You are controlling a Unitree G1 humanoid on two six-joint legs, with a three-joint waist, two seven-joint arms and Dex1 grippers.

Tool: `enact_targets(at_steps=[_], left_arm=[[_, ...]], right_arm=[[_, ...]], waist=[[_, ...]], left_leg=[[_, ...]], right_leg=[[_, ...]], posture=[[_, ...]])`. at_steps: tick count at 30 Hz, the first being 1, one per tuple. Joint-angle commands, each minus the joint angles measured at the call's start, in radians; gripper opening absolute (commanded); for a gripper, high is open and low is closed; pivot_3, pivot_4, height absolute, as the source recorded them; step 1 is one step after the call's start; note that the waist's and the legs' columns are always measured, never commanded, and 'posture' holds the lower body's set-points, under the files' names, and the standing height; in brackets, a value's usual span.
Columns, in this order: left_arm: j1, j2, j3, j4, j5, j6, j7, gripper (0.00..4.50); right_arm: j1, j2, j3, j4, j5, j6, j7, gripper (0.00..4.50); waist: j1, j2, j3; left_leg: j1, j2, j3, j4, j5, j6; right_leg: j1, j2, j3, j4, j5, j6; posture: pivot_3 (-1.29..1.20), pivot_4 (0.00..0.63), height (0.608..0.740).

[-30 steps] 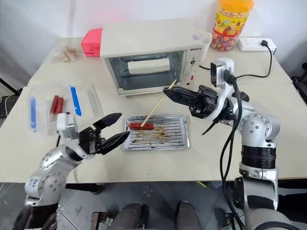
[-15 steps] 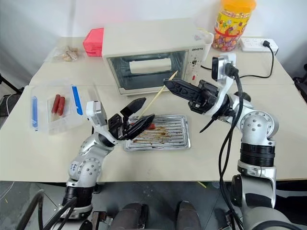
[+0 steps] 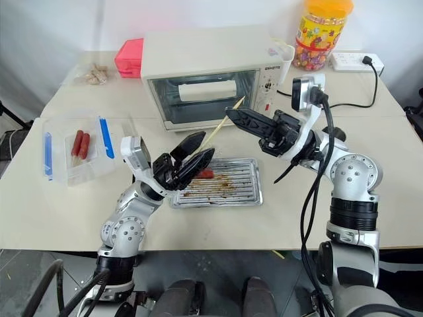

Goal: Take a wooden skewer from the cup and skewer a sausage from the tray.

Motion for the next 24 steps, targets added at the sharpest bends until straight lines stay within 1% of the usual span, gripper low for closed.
enact_targets(at_steps=[1, 7, 8, 11, 15, 17, 19, 23, 24], left_arm=[[-0.003, -0.010, -0.011, -0.053, -0.018, -0.009, 0.002, 2.01], [0.009, -0.014, -0.019, -0.064, -0.023, -0.002, 0.006, 0.16], [0.010, -0.012, -0.021, -0.065, -0.024, 0.000, 0.005, 0.01], [0.014, -0.011, -0.023, -0.071, -0.025, 0.006, 0.005, 0.01], [0.015, -0.010, -0.022, -0.075, -0.026, 0.011, 0.010, 0.01], [0.009, -0.009, -0.015, -0.076, -0.031, 0.017, 0.018, 0.00], [0.005, -0.004, -0.008, -0.079, -0.036, 0.022, 0.023, 0.00], [0.012, 0.026, 0.018, -0.100, -0.049, 0.038, 0.039, 0.00], [0.027, 0.053, 0.023, -0.111, -0.042, 0.046, 0.032, 0.00]], right_arm=[[0.002, -0.003, -0.027, -0.010, 0.027, -0.011, 0.005, 0.00], [0.005, -0.004, -0.025, -0.006, 0.026, -0.014, 0.009, 0.00], [0.006, -0.004, -0.023, -0.004, 0.025, -0.015, 0.009, 0.00], [0.010, -0.004, -0.021, -0.003, 0.028, -0.015, 0.009, 0.00], [0.010, -0.014, -0.019, 0.006, 0.051, 0.032, -0.007, 0.00], [0.004, -0.028, -0.014, 0.015, 0.068, 0.078, -0.020, 0.51], [0.009, -0.041, -0.007, 0.004, 0.061, 0.083, -0.012, 0.98], [0.036, -0.111, 0.001, -0.014, -0.010, 0.027, 0.056, 2.39], [0.049, -0.145, 0.007, -0.015, -0.045, -0.002, 0.086, 2.76]], waist=[[-0.001, 0.000, 0.000], [0.000, 0.000, 0.000], [0.000, 0.000, 0.000], [0.000, 0.000, 0.000], [0.000, 0.000, 0.000], [0.001, 0.000, 0.000], [0.000, 0.000, 0.000], [0.003, 0.000, 0.000], [0.003, 0.000, 0.000]], left_leg=[[0.000, 0.000, 0.000, 0.000, 0.000, 0.000], [0.000, 0.000, 0.000, 0.000, 0.000, 0.000], [0.000, 0.000, 0.000, 0.000, 0.000, 0.000], [0.000, 0.000, 0.000, 0.000, 0.000, 0.000], [0.000, 0.000, 0.000, 0.000, 0.000, 0.000], [0.000, 0.000, 0.000, 0.000, 0.000, 0.000], [0.000, 0.000, 0.000, 0.000, 0.000, 0.000], [0.000, 0.000, 0.000, 0.000, 0.000, 0.000], [-0.001, 0.000, 0.000, 0.000, 0.000, 0.000]], right_leg=[[0.000, 0.000, 0.000, 0.000, 0.000, 0.000], [0.000, 0.000, 0.000, 0.000, 0.000, 0.000], [0.000, 0.000, 0.000, 0.000, 0.000, 0.000], [0.000, 0.000, 0.000, 0.000, 0.000, 0.000], [0.000, 0.000, 0.000, -0.001, 0.000, 0.000], [0.000, 0.000, 0.000, 0.000, 0.000, 0.000], [0.000, 0.000, 0.000, -0.001, 0.000, 0.000], [0.000, 0.000, 0.000, -0.001, 0.000, 0.000], [0.000, 0.000, 0.000, -0.002, 0.000, 0.000]], posture=[[0.00, 0.150, 0.740], [0.00, 0.150, 0.740], [0.00, 0.150, 0.740], [0.00, 0.150, 0.740], [0.00, 0.150, 0.740], [0.00, 0.150, 0.740], [0.00, 0.150, 0.740], [0.00, 0.150, 0.740], [0.00, 0.150, 0.740]])
